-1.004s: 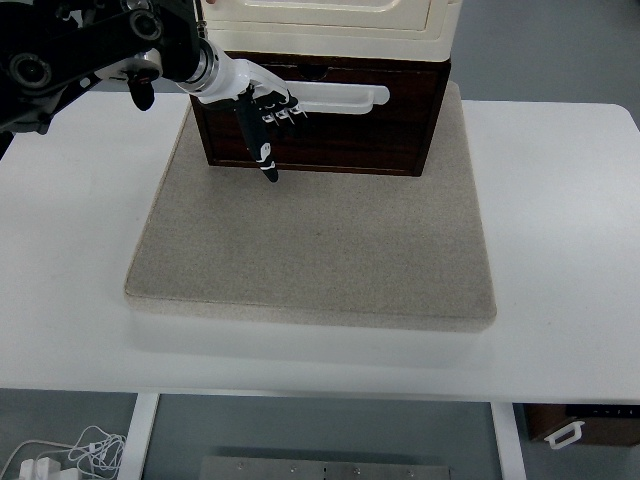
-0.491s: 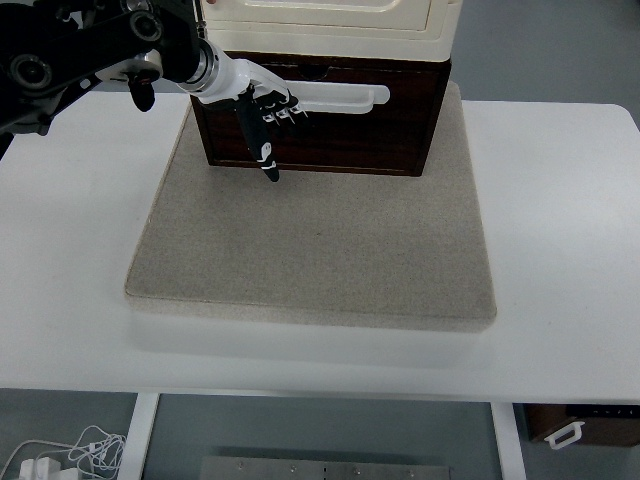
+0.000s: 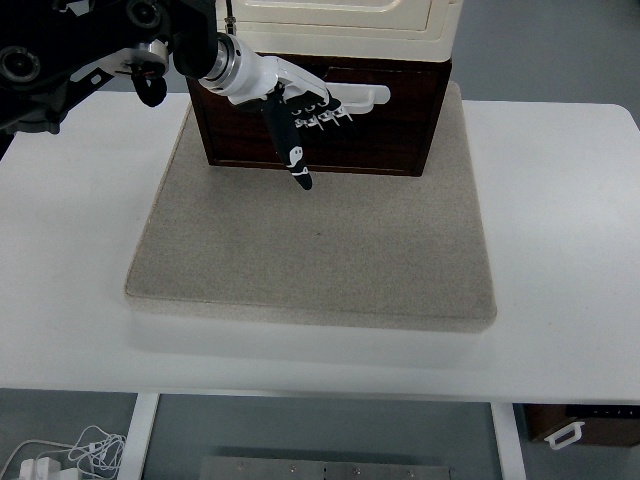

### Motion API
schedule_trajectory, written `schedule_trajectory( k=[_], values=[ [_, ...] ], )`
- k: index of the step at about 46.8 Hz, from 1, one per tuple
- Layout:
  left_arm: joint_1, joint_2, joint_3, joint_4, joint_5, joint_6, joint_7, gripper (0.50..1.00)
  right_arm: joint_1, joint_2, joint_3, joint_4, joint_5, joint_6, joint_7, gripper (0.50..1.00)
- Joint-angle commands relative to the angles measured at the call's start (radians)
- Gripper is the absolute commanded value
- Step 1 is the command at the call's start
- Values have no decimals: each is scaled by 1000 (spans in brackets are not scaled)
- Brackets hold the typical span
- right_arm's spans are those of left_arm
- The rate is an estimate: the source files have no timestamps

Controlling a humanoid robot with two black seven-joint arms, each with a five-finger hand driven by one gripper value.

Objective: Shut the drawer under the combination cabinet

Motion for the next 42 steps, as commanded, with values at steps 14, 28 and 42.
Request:
schedule_trajectory(
  k=[14,28,42],
  values=[
    [4,-37,-252,-15,-74,13,-178,994,0,0,0,-1,1,0,0,952],
    [1,-41,-524,36,-86,118,-293,994,0,0,0,-1,1,0,0,952],
    [-2,12,-735,165,-173,240,-394,994,0,0,0,1,1,0,0,952]
  ],
)
